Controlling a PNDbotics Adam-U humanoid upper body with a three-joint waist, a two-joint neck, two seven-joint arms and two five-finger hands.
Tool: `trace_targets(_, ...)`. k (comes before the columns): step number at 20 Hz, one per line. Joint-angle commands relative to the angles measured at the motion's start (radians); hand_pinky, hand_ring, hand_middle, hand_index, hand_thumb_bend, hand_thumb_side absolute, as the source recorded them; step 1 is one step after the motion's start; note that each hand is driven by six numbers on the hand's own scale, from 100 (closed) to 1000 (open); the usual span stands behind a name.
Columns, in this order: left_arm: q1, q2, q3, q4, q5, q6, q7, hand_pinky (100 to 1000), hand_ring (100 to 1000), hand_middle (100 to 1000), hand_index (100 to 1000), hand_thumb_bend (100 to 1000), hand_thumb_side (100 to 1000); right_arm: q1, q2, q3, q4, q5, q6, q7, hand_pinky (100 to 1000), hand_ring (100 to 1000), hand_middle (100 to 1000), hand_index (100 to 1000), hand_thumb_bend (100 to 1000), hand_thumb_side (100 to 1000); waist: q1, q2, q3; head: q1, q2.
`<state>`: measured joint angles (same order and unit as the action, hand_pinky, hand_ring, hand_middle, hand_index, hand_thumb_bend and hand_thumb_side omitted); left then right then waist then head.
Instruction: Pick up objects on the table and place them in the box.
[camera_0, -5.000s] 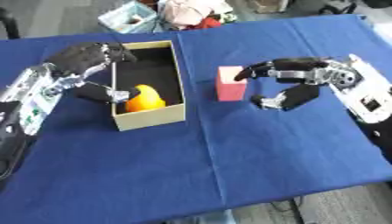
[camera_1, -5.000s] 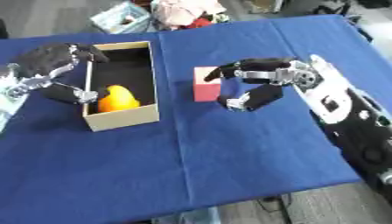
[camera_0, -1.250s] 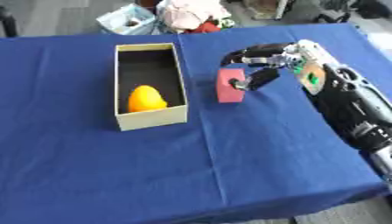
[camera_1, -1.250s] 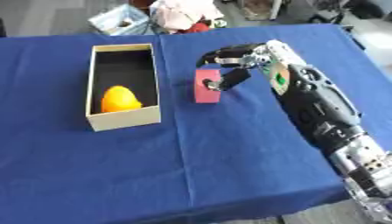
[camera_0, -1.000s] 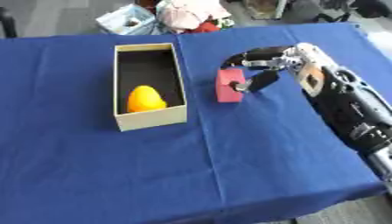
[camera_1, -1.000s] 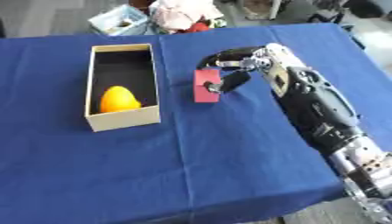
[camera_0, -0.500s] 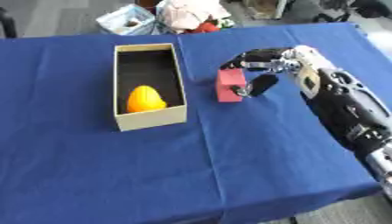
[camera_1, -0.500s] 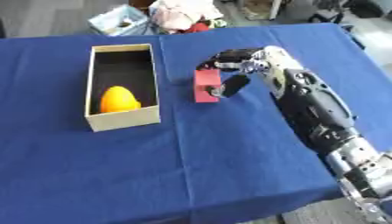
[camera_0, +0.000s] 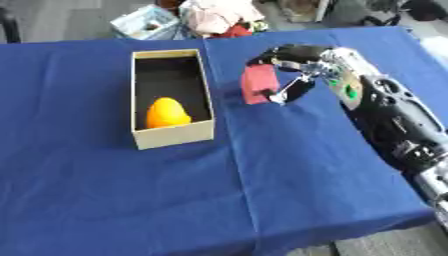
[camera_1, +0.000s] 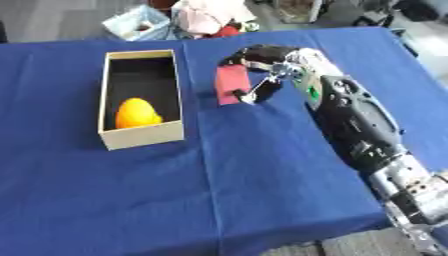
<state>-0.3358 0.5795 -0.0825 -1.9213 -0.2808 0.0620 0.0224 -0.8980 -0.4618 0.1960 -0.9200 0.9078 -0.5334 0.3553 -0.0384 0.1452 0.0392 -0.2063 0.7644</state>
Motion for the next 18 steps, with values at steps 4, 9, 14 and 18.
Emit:
trace_targets(4, -0.014, 0.017, 0.024, -0.07, 0.039, -0.008, 0.019, 679, 602, 628, 822, 100, 910, -0.08, -0.033, -0.03, -0.037, -0.019, 0.022, -0.027, 789, 675, 479, 967, 100, 279, -0.003, -0.024, 0.019, -0.01, 0.006)
trace_targets(9, -0.047, 0.006, 0.011, -0.078, 0.081, -0.066, 0.022, 681, 604, 629, 821, 100, 876, -0.125, 0.018, -0.045, -0.006, -0.02, 0.035, -0.031, 790, 674, 482, 966, 100, 213, -0.004, -0.027, 0.06, -0.03, 0.005)
trace_targets(14, -0.082, -0.033, -0.007, -0.079, 0.117, -0.096, 0.003, 681, 605, 629, 819, 100, 879, -0.162, 0.078, -0.068, 0.053, 0.013, 0.053, -0.036, 790, 671, 482, 964, 100, 190, -0.006, -0.021, 0.123, -0.058, 0.002)
trace_targets(18, -0.111, -0.071, -0.017, -0.079, 0.142, -0.103, -0.012, 681, 605, 628, 818, 100, 882, -0.178, 0.117, -0.093, 0.106, 0.049, 0.074, -0.056, 790, 671, 487, 964, 100, 183, -0.008, -0.01, 0.171, -0.08, -0.005)
